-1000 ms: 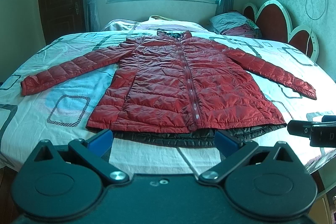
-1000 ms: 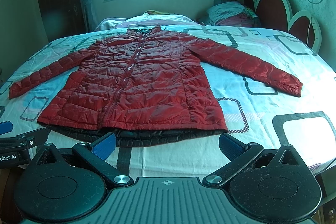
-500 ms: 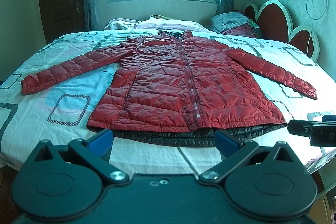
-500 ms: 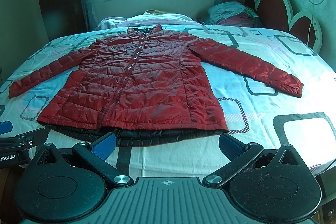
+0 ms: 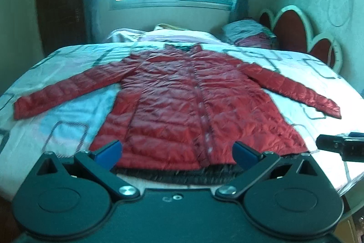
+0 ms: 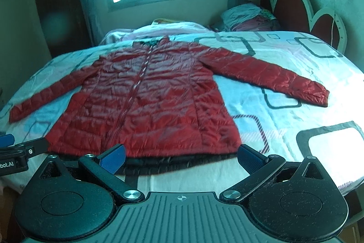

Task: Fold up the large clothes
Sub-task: 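Move the right tool down to the red jacket's sleeve cuff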

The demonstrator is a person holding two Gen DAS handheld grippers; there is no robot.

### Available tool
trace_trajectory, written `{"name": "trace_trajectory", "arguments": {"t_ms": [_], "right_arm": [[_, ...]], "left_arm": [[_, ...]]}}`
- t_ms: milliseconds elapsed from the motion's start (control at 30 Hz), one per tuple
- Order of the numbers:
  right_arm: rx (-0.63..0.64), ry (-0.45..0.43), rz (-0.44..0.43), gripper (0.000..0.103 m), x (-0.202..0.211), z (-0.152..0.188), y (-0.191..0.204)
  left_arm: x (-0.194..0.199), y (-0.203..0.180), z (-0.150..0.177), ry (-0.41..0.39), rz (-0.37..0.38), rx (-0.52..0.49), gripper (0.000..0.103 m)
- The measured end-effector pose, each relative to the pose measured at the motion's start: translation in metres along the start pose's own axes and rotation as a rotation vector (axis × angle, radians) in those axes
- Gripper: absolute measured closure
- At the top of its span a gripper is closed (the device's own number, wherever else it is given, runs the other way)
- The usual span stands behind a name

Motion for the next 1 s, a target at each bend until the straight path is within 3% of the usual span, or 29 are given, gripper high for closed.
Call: {"name": "trace_trajectory", "arguments": {"t_ms": [100,400,667,833,1000], "right_arm": [[-0.049,-0.005,0.009,0.0,-0.013,-0.011,-0.012],[-0.169,-0.013,0.08,0.0,-0.069,-0.051,-0.043],[-0.34,0.053,0.094,0.0,-0.117,-0.076,-0.062],[-0.376,0.105,0.078,0.0,-0.138,-0.082,-0.066],[-0.394,0.088,0.153,0.0,-0.147,-0.089,-0.082]], "left_arm": [[-0.017,-0.001,-0.014,0.005,0.045,-0.011,0.0],[-0.08,0.002,-0.051,0.027,0.028,-0.043,0.0],[-0.133,0.011,-0.08,0.071,0.086,-0.084,0.0],[-0.161,0.012,-0.092,0.089,0.13,-0.109,0.0],[-0.184,0.001,-0.097,0.103,0.138,-0.13,0.0]]}}
Point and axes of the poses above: each gripper's, at about its wrist camera, not at the fingertips, and x roughly against the way its jaws point, y to its left, z to its underside, the point moved 2 cm from there along -x, roughly the way its jaws point, and after that the axes turned 10 degrees about z, right-handed, at the moved point
